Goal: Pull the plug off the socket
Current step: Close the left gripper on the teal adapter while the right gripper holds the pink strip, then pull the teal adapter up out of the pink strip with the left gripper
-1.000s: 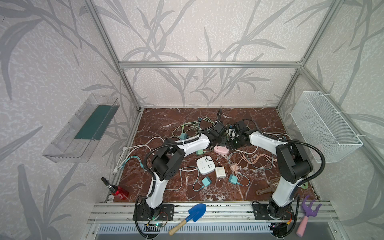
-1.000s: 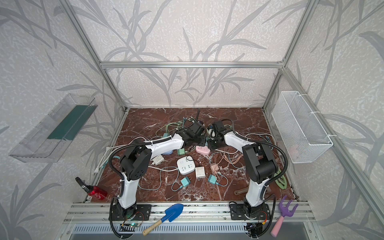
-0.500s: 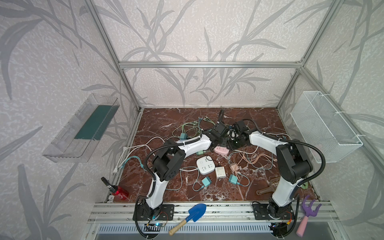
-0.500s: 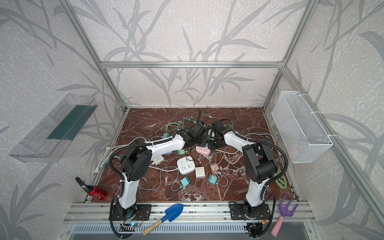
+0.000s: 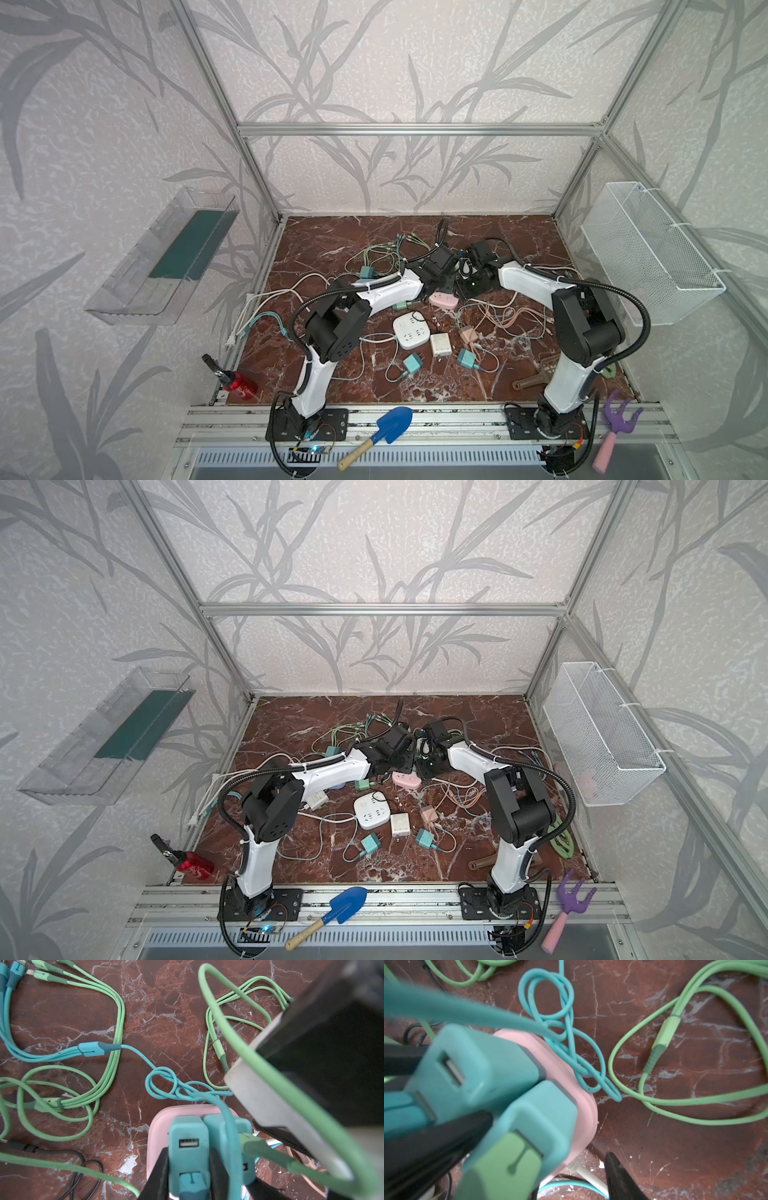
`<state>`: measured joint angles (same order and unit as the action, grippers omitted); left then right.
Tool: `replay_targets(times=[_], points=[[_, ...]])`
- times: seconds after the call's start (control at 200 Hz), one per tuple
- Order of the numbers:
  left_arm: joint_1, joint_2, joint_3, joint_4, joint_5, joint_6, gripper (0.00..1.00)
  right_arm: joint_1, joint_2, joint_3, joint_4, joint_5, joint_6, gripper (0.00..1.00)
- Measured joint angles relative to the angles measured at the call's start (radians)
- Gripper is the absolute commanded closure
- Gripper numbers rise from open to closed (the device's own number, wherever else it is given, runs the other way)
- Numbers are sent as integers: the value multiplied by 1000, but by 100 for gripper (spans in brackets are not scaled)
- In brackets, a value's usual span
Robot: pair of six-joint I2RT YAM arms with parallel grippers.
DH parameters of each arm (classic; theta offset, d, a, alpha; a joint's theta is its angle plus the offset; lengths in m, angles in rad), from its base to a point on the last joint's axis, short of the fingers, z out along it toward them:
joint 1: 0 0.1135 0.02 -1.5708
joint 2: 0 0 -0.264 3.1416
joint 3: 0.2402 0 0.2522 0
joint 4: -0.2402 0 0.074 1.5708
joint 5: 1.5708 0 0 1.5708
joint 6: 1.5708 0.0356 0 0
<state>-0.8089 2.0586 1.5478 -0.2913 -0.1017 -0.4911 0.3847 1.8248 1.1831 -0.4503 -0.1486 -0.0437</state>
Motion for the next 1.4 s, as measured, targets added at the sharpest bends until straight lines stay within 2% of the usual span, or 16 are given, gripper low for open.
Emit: replay_targets(times=[1.045,1.175,1.4], points=[[-15,-60,-145,163,-34,-6,91,-13,45,65,-79,-35,13,50],[-1,-60,-138,154,2,-6,91,-13,45,65,-79,-35,13,50],[19,-41,-14,20,54,36,91,-14,45,66,-79,-26,8,50]])
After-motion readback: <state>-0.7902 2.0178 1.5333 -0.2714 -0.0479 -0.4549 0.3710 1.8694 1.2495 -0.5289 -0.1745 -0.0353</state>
